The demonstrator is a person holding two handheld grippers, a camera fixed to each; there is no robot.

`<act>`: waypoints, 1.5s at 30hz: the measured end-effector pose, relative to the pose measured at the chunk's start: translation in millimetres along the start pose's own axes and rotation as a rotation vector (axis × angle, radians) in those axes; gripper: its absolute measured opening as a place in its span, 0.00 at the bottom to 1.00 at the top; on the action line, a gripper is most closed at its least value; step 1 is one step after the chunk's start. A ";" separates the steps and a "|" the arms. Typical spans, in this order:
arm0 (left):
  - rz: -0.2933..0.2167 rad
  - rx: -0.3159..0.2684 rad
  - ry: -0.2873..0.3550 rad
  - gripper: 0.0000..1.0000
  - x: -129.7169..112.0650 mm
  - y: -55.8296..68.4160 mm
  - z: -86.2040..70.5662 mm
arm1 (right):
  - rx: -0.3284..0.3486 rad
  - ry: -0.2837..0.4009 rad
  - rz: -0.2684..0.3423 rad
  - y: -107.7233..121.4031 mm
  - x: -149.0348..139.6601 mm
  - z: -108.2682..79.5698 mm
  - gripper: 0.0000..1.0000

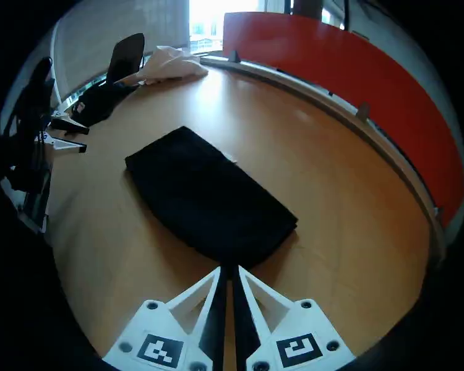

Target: Fold towel

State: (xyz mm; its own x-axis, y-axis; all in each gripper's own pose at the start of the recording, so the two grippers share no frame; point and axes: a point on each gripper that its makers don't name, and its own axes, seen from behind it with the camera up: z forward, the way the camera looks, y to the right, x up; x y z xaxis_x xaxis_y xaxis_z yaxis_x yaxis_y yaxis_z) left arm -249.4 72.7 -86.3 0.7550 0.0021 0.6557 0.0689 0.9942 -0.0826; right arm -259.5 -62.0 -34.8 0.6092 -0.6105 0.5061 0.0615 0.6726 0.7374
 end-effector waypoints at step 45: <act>-0.051 0.042 0.034 0.98 0.0 -12.9 -27.4 | 0.102 0.106 -0.258 -38.4 119.0 -6.7 0.06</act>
State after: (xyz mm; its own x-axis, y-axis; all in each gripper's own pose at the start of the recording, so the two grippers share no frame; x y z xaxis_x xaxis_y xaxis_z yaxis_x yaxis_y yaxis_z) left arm -232.4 56.9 -105.7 0.7729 -0.0520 0.6324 0.0815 0.9965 -0.0177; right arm -184.1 -157.7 -5.9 0.6632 -0.7052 0.2507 0.1482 0.4520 0.8796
